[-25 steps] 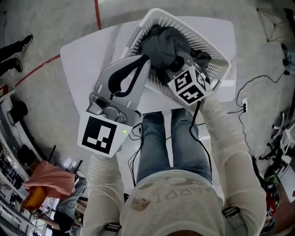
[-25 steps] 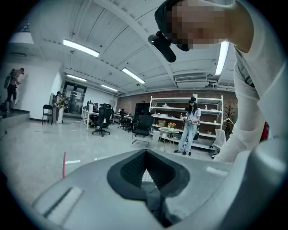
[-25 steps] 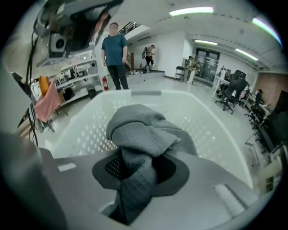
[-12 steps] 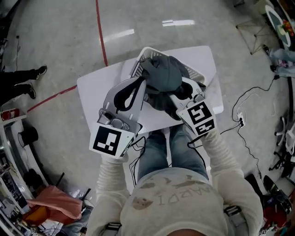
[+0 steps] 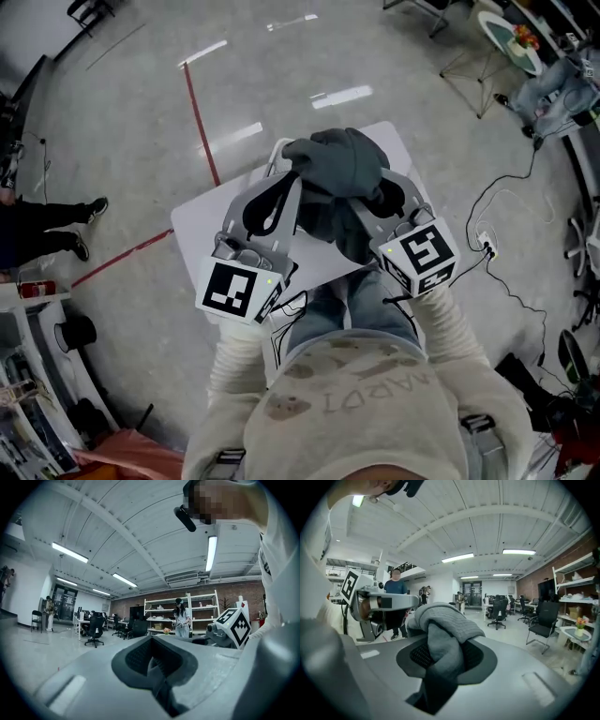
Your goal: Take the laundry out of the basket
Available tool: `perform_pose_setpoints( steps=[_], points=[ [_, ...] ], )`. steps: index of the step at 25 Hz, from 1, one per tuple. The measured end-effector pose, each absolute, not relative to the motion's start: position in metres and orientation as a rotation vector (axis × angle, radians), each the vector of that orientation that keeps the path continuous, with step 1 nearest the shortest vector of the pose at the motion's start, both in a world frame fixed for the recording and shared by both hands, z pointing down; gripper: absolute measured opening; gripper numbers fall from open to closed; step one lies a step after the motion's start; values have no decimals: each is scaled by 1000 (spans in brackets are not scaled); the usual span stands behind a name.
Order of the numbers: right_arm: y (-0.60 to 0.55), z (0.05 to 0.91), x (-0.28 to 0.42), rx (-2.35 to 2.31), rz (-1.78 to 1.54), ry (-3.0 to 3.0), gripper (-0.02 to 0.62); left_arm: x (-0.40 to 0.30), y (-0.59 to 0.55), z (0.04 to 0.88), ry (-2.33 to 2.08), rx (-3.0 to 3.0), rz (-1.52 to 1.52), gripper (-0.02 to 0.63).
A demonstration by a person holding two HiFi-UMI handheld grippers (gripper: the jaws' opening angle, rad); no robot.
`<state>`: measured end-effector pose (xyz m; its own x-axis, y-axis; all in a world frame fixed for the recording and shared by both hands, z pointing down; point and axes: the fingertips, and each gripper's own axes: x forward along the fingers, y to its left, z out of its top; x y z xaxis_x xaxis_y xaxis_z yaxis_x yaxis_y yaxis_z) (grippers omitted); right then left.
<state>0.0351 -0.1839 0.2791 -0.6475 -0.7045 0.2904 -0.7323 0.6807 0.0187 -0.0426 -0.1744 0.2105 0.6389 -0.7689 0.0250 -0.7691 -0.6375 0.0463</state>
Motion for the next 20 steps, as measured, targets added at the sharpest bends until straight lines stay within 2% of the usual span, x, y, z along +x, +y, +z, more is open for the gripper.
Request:
perform_pose_setpoints(
  steps=[20],
  points=[
    [-89, 147, 116, 1410, 53, -2865, 138, 14, -96, 142, -1317, 2882, -23, 2]
  ],
)
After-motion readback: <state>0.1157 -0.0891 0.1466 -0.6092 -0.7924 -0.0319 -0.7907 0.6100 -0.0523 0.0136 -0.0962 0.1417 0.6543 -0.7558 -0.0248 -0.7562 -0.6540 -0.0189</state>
